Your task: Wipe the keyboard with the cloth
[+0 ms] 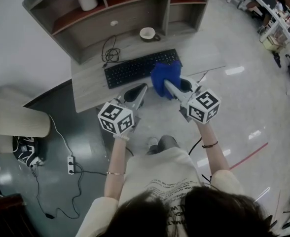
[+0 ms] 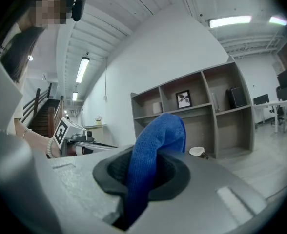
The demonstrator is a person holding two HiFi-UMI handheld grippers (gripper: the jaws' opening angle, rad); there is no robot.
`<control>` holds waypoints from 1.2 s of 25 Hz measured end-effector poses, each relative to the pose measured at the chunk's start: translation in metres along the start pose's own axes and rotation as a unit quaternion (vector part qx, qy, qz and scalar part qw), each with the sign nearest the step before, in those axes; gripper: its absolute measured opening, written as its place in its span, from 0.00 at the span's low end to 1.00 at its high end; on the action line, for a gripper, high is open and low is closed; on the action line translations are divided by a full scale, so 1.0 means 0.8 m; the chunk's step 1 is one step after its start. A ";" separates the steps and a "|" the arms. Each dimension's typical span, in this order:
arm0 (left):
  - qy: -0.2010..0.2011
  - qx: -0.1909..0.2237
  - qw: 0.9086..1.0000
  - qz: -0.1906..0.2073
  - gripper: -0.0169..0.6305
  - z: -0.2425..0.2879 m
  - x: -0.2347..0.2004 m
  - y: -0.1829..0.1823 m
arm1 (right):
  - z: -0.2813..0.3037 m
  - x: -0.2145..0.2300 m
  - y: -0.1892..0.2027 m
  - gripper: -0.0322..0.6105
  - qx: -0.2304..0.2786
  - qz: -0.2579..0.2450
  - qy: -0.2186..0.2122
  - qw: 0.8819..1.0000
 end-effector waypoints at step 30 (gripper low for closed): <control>-0.020 -0.024 0.999 -0.039 0.02 0.159 -0.054 0.000 | 0.038 0.170 0.002 0.14 -0.032 0.023 -0.024 0.999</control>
Point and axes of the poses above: the fingertips, and each gripper's own axes: z forward along the fingers, x to its right, y out of its underside, the point moved 1 cm from there along -z, backward along the fingers, and after that the axes turned 6 degrees about -y, right-handed, at the moved point
